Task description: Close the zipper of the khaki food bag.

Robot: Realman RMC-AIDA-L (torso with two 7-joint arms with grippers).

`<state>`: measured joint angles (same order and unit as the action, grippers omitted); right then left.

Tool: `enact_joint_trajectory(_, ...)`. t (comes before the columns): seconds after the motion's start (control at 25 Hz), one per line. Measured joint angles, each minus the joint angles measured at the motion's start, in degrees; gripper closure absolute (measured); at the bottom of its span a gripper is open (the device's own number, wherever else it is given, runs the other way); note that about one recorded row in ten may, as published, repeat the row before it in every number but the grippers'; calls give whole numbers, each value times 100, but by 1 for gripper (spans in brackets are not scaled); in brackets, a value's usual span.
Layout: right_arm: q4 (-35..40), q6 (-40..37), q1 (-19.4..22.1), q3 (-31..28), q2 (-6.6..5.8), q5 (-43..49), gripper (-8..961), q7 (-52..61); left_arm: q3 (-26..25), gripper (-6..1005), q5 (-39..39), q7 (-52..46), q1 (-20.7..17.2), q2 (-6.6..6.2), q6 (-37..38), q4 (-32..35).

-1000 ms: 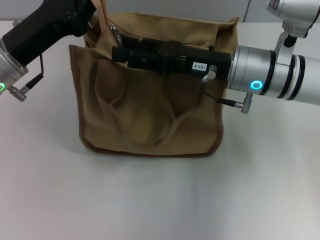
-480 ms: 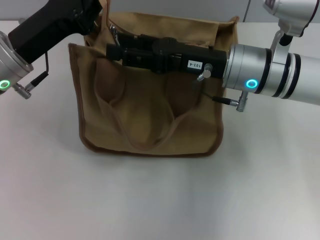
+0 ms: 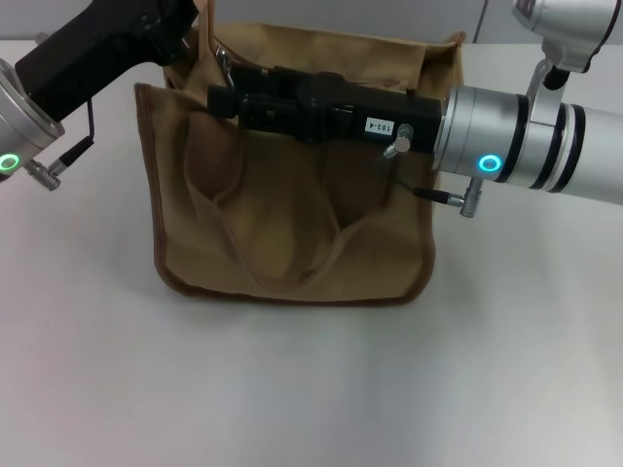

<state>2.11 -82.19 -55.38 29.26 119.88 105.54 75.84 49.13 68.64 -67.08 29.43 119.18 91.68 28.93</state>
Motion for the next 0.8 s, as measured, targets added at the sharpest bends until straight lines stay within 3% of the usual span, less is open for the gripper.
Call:
enact_joint_trajectory(0.52,-3,-47,11,18,0,1,268,-113,9,953,-20,2,-15,0,-2,-2)
enact_joint_trajectory(0.8,-14,-109,16,5,0,1,582,-156,9,950,-21,9,-21,0,-11,-44)
